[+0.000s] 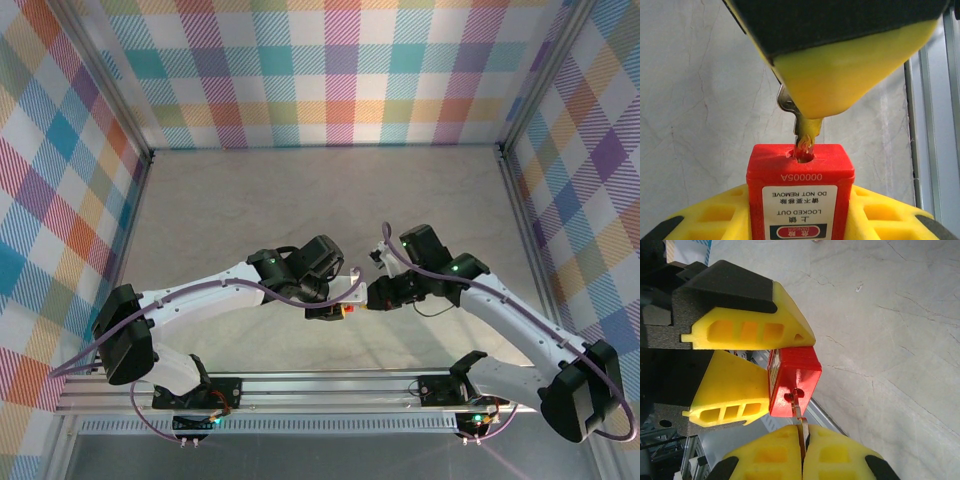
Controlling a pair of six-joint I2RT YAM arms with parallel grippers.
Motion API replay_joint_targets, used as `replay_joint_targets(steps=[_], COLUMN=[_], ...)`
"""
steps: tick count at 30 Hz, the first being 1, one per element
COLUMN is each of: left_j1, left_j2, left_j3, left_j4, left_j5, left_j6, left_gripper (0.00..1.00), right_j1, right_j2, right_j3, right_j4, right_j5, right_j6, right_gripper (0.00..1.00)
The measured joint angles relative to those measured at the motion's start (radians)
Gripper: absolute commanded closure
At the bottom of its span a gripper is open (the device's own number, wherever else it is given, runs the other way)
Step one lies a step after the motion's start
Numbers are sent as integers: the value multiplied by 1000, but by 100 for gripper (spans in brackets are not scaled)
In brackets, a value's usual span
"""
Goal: Unlock with the key
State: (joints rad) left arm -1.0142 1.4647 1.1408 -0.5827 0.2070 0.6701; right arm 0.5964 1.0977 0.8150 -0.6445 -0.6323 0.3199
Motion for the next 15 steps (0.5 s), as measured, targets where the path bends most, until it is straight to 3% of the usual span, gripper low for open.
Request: replay_joint_targets(steps=[6, 15], left_j1=[0, 0], left_j2=[-8, -26], left_j3=[-57, -62], left_j4=[38, 19], left_j5=[-34, -12], left_j6=[-5, -35], left_gripper=[100, 100], right_j1=[-5, -16], right_j2=[98, 119], right_j3=[0, 3], right_j4=[31, 30], right_j5=[-60, -120], right_j6=[39, 37], right_gripper=[100, 100])
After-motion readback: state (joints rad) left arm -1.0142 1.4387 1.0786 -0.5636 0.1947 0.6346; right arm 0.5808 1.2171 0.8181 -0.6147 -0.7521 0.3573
